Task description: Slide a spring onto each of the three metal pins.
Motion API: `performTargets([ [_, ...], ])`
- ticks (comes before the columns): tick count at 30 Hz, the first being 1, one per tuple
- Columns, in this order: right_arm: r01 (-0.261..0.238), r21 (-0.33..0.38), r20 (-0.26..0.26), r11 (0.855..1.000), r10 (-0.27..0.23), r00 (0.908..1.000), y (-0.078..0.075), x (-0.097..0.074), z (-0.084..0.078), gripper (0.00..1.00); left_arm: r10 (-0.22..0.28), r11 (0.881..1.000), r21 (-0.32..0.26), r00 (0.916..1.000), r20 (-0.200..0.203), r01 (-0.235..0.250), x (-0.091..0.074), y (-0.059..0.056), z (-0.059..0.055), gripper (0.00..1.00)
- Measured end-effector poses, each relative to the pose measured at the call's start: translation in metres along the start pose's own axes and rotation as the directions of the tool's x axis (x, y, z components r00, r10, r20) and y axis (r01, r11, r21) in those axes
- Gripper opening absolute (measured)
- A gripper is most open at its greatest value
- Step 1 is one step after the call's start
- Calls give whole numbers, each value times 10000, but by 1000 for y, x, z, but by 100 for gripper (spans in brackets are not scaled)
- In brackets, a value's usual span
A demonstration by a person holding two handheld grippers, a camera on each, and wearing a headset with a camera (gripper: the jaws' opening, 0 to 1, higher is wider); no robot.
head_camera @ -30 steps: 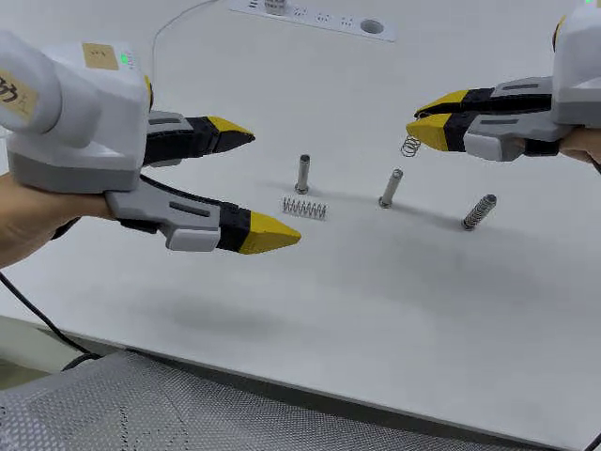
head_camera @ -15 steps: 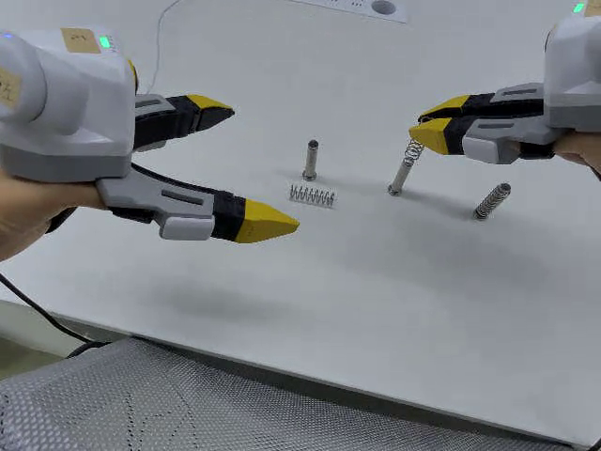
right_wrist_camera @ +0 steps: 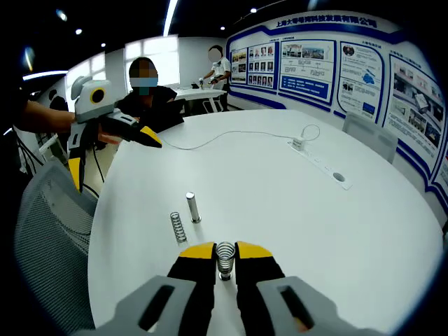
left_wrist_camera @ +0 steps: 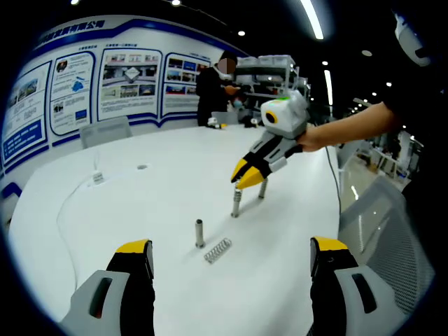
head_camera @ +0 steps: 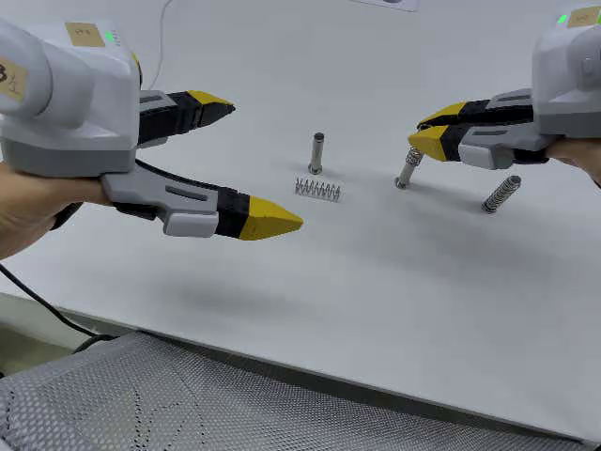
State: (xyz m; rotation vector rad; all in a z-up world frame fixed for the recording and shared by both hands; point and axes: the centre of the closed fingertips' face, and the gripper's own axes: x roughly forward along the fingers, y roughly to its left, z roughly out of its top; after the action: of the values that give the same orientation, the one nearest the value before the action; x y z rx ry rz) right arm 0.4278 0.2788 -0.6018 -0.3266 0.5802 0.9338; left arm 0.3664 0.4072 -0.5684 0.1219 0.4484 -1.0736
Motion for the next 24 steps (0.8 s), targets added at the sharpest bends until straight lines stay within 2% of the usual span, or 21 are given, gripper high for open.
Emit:
performTargets([
  [7,-32,-205,-402,9998,24,9992,0,12,-16,11,244,9997,10,9997,6,-244,-2,4,0,94],
  [13,-1,-100,-564,9999,-4,9984,0,15,-21,11,305,9995,-36,9994,-132,-306,-5,4,-5,93],
  [24,-38,-298,-932,9995,10,9956,2,18,-29,11,317,9995,-53,9994,-171,-318,-6,2,-6,93],
])
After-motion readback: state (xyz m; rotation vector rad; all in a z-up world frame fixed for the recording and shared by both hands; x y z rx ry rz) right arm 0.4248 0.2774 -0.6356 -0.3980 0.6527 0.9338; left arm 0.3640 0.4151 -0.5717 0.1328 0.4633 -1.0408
